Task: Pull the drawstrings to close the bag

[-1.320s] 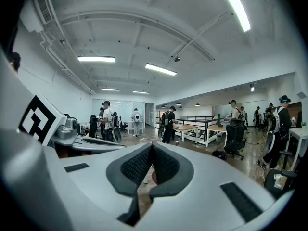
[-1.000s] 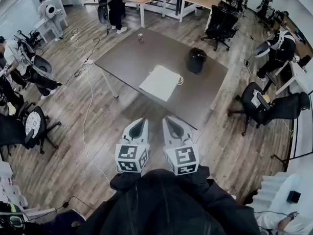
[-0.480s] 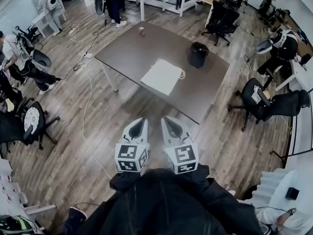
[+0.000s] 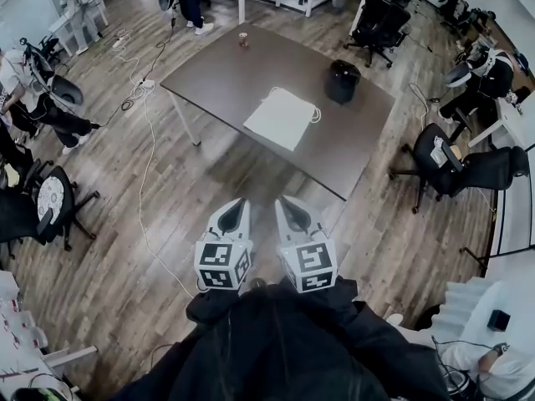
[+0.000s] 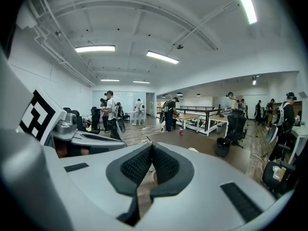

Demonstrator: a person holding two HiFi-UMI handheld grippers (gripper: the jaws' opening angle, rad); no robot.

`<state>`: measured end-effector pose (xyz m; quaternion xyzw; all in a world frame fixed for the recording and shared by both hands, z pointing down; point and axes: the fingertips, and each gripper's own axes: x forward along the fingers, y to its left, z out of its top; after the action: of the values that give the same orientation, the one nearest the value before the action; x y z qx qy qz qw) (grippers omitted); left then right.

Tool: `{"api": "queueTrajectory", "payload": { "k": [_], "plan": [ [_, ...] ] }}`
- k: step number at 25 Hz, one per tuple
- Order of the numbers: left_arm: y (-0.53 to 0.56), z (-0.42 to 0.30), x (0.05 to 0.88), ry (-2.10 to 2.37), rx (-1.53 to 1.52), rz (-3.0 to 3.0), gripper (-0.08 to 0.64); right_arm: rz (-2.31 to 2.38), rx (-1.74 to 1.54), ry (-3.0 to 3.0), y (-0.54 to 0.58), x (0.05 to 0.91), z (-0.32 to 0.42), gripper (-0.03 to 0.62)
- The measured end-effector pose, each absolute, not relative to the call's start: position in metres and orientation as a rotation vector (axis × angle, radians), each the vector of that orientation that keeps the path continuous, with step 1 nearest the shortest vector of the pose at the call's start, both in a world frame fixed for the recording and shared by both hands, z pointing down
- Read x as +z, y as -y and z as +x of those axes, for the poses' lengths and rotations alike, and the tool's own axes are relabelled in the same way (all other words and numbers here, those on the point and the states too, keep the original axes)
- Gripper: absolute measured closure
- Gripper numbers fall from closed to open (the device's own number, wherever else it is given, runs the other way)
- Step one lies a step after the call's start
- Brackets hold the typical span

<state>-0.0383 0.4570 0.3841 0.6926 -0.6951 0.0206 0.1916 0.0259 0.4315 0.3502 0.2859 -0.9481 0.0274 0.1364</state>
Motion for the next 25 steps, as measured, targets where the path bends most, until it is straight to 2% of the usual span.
{"api": "queueTrajectory", "payload": {
  "k": [13, 25],
  "plan": [
    [-0.416, -0.052, 0.413, 1.910, 0.105, 1.914, 0.528, 0.850, 0.085, 2.695, -0.382, 0.378, 0.013, 0.571],
    [-0.235, -0.096, 0.428, 1.933, 0.173, 1.869, 0.528, 0.831, 0.171, 2.717, -0.193, 0.393, -0.026, 0.571]
  ]
}}
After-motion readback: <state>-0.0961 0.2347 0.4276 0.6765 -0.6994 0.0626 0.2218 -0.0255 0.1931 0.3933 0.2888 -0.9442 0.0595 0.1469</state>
